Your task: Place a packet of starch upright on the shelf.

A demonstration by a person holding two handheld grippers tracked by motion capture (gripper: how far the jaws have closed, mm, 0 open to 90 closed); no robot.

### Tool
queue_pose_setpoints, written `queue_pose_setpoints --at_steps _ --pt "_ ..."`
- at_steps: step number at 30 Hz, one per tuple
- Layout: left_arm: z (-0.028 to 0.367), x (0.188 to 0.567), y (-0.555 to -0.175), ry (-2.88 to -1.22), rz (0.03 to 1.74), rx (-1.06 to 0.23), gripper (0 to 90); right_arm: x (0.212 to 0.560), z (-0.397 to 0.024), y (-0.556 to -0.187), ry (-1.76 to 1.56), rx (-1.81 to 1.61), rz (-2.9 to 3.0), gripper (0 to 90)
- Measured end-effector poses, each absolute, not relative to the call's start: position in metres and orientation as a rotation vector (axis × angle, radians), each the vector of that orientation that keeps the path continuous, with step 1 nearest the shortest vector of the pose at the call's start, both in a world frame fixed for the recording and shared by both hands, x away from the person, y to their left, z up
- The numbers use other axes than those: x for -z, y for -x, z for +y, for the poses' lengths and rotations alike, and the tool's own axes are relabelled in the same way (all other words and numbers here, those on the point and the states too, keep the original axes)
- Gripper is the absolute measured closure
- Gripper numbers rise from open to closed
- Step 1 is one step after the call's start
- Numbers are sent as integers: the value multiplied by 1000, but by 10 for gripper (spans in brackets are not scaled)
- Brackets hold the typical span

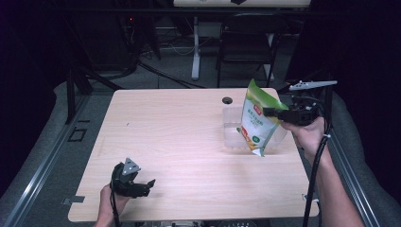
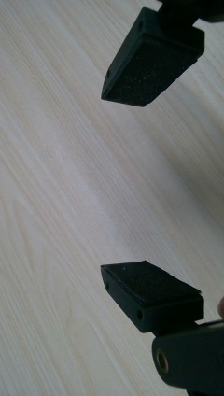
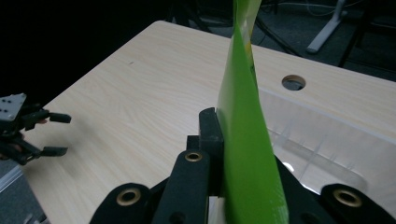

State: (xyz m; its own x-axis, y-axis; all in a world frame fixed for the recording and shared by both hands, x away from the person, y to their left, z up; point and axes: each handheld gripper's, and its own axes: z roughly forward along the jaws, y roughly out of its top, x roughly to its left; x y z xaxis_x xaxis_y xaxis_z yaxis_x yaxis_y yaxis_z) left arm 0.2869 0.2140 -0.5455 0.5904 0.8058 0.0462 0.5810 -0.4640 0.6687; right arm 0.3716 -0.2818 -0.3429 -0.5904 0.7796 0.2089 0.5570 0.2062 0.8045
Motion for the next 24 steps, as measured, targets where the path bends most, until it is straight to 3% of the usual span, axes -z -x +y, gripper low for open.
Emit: queue_pose_setpoints --at_steps 24 --pt "214 546 -288 -2216 1094 -462 142 329 -302 -404 -1396 -1292 2080 900"
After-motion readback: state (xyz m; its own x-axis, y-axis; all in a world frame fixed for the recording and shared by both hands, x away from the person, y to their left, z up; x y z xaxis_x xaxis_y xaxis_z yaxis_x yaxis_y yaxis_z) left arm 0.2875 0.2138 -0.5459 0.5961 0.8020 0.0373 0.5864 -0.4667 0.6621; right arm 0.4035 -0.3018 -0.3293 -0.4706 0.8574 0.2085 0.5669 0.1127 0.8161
